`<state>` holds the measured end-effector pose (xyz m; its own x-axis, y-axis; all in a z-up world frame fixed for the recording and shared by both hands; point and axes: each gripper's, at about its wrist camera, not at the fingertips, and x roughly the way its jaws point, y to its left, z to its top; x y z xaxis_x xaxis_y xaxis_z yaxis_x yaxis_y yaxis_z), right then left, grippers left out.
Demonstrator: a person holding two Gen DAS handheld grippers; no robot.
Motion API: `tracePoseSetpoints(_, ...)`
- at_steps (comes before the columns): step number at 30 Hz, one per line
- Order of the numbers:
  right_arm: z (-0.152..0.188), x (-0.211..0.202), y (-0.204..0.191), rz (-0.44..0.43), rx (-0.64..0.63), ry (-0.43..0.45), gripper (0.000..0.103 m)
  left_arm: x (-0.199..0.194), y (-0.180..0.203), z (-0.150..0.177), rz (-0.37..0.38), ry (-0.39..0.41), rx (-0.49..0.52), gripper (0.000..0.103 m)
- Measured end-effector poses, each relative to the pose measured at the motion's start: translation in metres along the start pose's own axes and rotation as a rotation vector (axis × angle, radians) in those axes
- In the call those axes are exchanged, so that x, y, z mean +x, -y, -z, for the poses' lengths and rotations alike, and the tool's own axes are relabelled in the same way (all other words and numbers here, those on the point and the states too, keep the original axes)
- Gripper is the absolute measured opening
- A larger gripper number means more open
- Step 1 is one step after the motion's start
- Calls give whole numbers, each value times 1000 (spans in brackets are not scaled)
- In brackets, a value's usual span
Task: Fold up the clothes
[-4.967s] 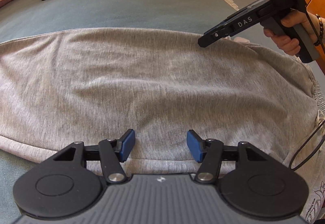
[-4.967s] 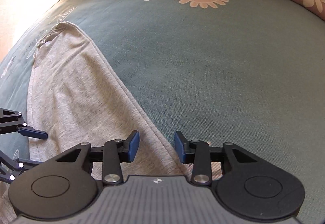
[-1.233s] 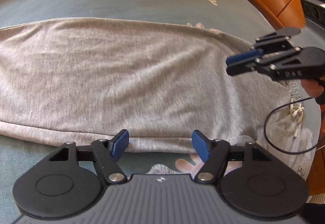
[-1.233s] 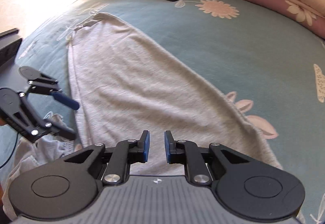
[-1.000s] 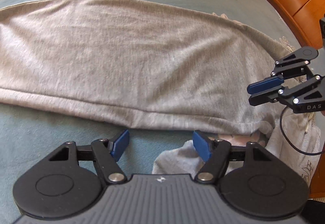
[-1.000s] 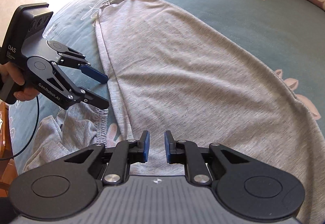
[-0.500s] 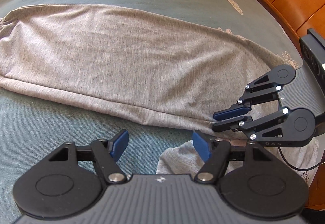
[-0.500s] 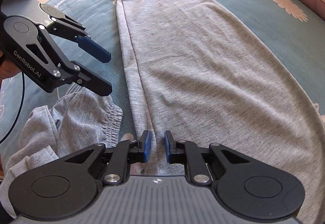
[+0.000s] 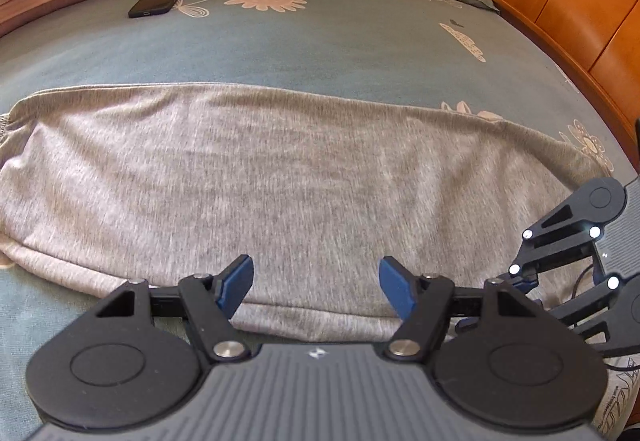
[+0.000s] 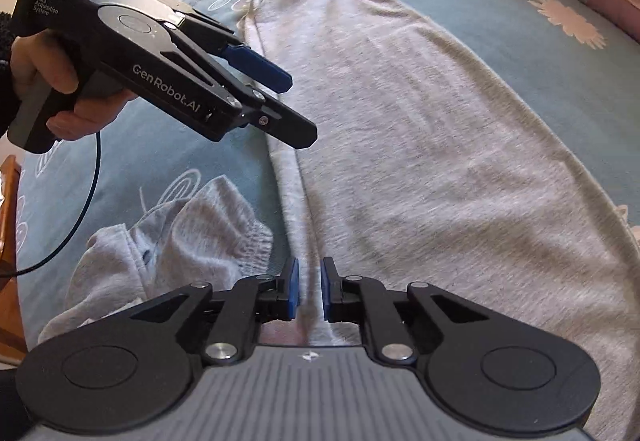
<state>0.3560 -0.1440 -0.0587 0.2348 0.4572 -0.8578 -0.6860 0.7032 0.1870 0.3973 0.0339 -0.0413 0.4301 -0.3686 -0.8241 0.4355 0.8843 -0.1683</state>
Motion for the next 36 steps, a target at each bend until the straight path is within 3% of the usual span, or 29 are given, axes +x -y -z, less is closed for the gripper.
tracePoseSetpoints(2, -3, 7, 2, 44, -20, -1, 14, 3, -7, -2, 1, -1, -40, 70)
tracePoseSetpoints(7, -2, 28, 0, 61, -77, -44, 16, 10, -17, 2, -15, -31, -68, 70)
tracePoseSetpoints(9, -4, 27, -1, 67, -69, -46, 2, 10, -17, 4, -15, -33, -67, 70)
tracePoseSetpoints(12, -6, 23, 3, 34, -33, -42, 2, 5, -17, 4, -14, -24, -65, 70)
tracePoseSetpoints(16, -10, 4, 10, -82, -1, -30, 2, -1, -17, 3, 3, 4, -48, 70)
tracePoseSetpoints(19, -9, 10, 13, -99, 2, -75, 3, 8, -20, 1, 6, -14, -73, 70)
tracePoseSetpoints(22, -6, 8, 13, -43, -33, -92, 15, 20, -25, 3, 17, -51, -78, 70)
tracePoseSetpoints(23, -5, 4, 15, -33, -27, -84, 29, 22, -26, 4, 15, -56, -76, 70)
tracePoseSetpoints(24, -3, 0, 17, -24, -22, -77, 36, 22, -27, 6, 19, -52, -62, 71)
tracePoseSetpoints(26, 2, -2, 21, -50, -2, -102, 36, 19, -25, 11, -5, -60, -1, 72)
tracePoseSetpoints(28, 13, 3, 18, -5, -58, -181, 36, 17, -23, 16, -29, -69, 61, 72)
tracePoseSetpoints(31, 21, -12, 25, -5, -43, -169, 36, 11, -24, 23, -88, -110, 136, 72)
tracePoseSetpoints(36, 26, -38, 62, 8, 179, -64, 36, 0, -31, 18, -112, -111, 93, 71)
